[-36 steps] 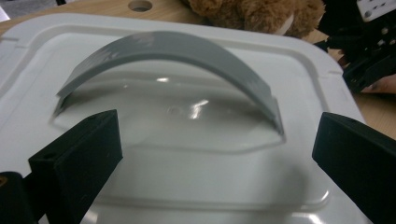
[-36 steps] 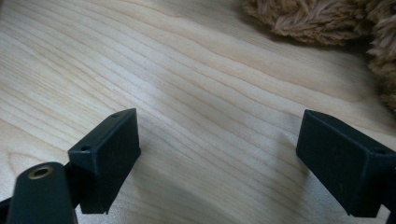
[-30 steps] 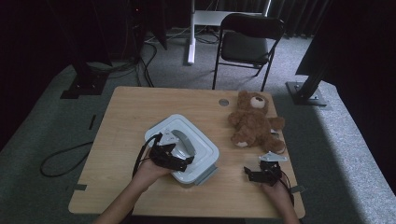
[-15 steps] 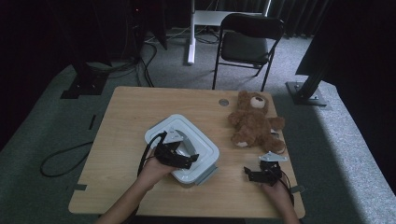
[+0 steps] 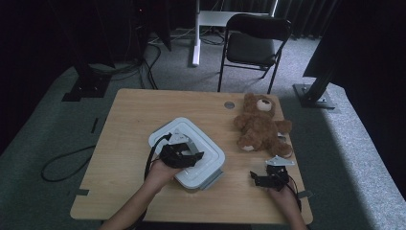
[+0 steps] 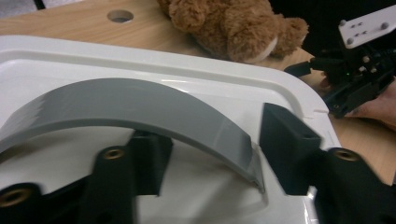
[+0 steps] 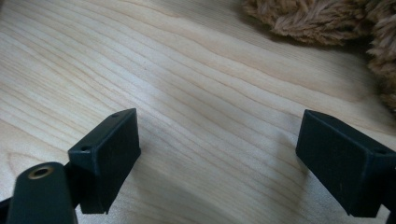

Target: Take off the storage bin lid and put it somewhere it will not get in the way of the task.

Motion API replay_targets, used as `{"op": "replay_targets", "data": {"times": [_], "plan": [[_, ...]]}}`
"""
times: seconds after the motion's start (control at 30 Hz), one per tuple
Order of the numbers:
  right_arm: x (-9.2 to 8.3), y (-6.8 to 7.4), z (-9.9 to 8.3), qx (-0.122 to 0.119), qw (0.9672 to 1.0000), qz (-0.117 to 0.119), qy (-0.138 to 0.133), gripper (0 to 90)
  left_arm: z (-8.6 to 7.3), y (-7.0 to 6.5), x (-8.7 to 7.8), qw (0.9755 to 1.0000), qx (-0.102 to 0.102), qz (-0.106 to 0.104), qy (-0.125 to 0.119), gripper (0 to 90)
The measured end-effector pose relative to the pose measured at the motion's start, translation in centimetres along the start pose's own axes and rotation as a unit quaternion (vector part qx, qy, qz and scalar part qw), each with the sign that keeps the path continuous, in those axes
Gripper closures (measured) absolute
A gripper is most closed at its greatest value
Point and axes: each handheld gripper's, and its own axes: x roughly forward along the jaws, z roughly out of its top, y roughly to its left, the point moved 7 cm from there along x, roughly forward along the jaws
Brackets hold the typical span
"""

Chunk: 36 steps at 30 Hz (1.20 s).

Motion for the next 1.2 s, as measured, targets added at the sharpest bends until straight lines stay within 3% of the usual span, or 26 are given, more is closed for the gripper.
{"op": "replay_targets", "data": {"times": [0.27,0.4,0.53,0.57,0.73,0.83,1.2], "plan": [[0.0,0.0,0.0,0.000,1.0000,0.000,0.000,12.7,0.0,-0.1,-0.2,0.9998,-0.012,-0.012,-0.006,59.7],[0.0,0.0,0.0,0.000,1.0000,0.000,0.000,12.7,0.1,-0.8,-0.6,0.9998,0.009,-0.018,-0.006,60.4],[0.0,0.0,0.0,0.000,1.0000,0.000,0.000,12.7,0.2,-0.9,-0.9,0.9997,0.012,-0.022,-0.007,61.1],[0.0,0.0,0.0,0.000,1.0000,0.000,0.000,12.7,0.5,-1.1,-1.4,0.9993,0.013,-0.034,-0.011,61.1],[0.0,0.0,0.0,0.000,1.0000,0.000,0.000,12.7,0.9,-1.2,-2.3,0.9992,0.020,-0.030,-0.019,61.1],[0.0,0.0,0.0,0.000,1.0000,0.000,0.001,12.7,1.4,-0.9,-3.7,0.9991,0.027,-0.021,-0.025,61.1],[0.0,0.0,0.0,0.000,1.0000,0.000,0.000,12.7,0.9,-0.4,-6.0,0.9990,0.034,-0.010,-0.027,61.1]]}}
